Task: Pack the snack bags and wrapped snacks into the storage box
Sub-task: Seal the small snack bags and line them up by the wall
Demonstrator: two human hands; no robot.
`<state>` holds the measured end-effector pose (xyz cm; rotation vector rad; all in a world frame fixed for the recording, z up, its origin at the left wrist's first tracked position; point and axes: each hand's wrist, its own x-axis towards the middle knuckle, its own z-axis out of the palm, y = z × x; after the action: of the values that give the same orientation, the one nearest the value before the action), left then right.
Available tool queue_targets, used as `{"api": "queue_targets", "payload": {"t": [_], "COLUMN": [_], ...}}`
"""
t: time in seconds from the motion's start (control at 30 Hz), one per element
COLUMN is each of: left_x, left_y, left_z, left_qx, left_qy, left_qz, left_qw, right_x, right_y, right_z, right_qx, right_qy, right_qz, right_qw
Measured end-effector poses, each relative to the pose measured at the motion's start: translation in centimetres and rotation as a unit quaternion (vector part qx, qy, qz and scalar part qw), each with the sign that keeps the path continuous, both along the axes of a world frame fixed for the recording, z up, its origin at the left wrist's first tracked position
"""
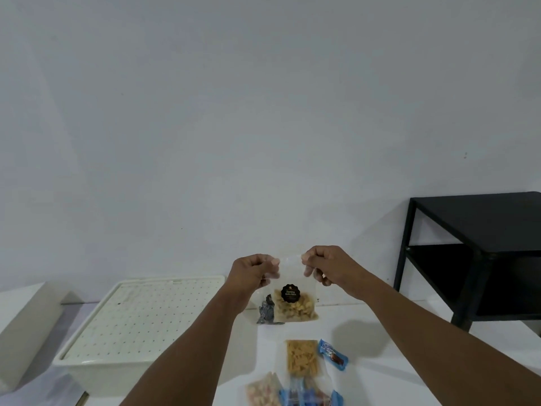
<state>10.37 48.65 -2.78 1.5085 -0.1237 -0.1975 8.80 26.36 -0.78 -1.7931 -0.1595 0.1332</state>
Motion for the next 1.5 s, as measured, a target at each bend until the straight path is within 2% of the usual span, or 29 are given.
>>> {"api": "queue_targets", "payload": {"t": [0.27,0.4,0.53,0.7,0.93,1.27,1.4,1.5], "left_x": [0.5,0.4,0.2,0.2,0.0,0.3,-0.2,0.0], "left_y": [-0.2,-0.4,-0.6,-0.7,-0.7,-0.9,-1.0,-0.6], "left_z": [0.4,0.0,-0.7,-1.1,-1.1,-1.4,-1.7,-1.6], "left_qx": [0.014,-0.054,-0.1,-0.07,-0.083,-0.007,-0.031,-0.011], "left_qy": [-0.011,0.02,0.035,0.018,0.036,-0.051,-0.018,0.001], "left_qz": [-0.038,-0.023,0.0,0.014,-0.016,0.025,0.015,-0.023], "left_qw": [0.999,0.998,0.994,0.997,0.996,0.998,0.999,1.0], "right_x": [0.4,0.5,0.4,0.3,0.4,0.5,0.8,0.8], "right_y": [1.0,0.8,0.8,1.1,1.3,2.5,2.5,2.3], "right_z": [0.2,0.5,0.0,-0.5,-0.1,-0.8,-1.3,-1.4], "right_qx": [-0.039,-0.041,-0.019,-0.034,-0.064,-0.111,-0.147,-0.166], "right_qy": [-0.039,-0.045,-0.014,0.005,-0.054,-0.047,-0.061,-0.072], "right_qz": [0.0,-0.003,-0.016,-0.02,-0.012,-0.005,-0.008,-0.007], "right_qw": [0.998,0.998,1.0,0.999,0.996,0.993,0.987,0.984]}}
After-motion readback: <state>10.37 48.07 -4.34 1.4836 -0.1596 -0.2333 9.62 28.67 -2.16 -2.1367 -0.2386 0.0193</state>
